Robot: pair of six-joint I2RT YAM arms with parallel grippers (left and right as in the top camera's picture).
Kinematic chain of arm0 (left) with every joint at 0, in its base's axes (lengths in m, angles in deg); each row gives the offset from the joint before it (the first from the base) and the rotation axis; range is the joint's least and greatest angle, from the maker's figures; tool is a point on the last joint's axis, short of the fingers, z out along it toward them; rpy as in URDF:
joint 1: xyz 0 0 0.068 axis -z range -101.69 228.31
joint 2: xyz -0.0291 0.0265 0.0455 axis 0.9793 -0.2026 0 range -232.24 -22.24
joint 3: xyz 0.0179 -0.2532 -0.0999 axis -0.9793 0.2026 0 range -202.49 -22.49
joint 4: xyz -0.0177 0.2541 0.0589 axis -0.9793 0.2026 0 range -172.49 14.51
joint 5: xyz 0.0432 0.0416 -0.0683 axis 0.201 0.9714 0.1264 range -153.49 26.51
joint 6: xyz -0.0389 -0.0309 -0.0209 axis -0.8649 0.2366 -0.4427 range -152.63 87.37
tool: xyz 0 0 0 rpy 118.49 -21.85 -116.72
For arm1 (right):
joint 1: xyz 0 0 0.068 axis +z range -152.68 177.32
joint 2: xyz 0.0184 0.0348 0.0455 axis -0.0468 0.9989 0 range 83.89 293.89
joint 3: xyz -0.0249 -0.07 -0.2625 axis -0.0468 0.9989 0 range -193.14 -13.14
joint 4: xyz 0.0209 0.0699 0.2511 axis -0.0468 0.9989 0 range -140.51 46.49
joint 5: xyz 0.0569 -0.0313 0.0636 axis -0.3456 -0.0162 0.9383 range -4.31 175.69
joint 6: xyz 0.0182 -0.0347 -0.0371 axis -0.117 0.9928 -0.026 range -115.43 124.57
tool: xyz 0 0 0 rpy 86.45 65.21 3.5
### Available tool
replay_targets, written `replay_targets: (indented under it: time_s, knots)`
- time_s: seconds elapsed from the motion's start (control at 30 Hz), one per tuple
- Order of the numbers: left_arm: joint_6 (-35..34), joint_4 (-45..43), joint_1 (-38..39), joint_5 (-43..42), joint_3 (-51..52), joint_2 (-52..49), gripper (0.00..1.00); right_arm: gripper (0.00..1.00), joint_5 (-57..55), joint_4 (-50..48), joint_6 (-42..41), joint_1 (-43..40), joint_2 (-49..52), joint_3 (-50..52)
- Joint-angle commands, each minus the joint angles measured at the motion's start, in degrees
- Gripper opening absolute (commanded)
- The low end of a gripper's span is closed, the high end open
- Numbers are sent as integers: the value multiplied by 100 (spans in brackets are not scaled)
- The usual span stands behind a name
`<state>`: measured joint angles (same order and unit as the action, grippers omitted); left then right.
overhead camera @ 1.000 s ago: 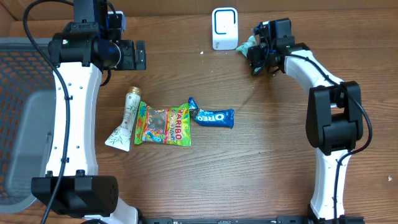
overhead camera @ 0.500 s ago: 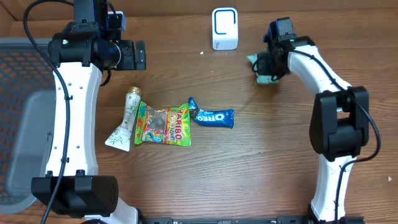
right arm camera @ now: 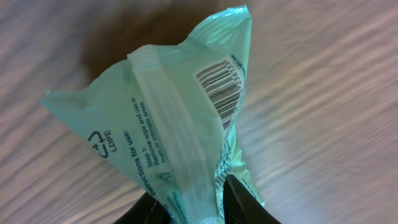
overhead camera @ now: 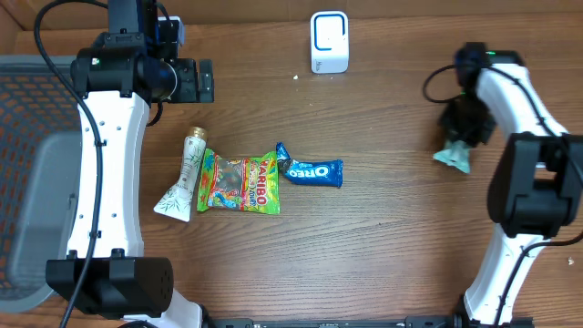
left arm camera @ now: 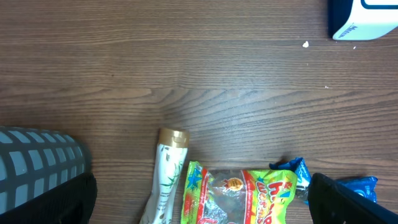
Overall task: Scan the item barcode
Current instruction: 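Move the wipes pack right and drop it on the table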
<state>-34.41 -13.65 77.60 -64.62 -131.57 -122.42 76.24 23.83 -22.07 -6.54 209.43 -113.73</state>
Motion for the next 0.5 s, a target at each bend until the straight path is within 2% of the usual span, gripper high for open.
replay_targets:
  time_s: [0.0, 0.13, 0.27, 0.4, 0.47]
  knots:
    - [-103, -4, 37, -37, 17, 11, 100, 31, 256, 20, 356, -205, -212, 31]
    - [-103, -4, 35, -37, 17, 11, 100, 42, 848, 101, 739, -245, -243, -192]
    - [-103, -4, 37, -37, 17, 11, 100, 49, 1130, 310, 911, -210, -411, -605]
    - [-101, -4, 37, -37, 17, 11, 100, 54, 1143, 686, 925, -170, -634, -1091]
    - [-101, -4, 37, -37, 17, 11, 100, 55, 1416, 852, 1233, -138, -785, -1237]
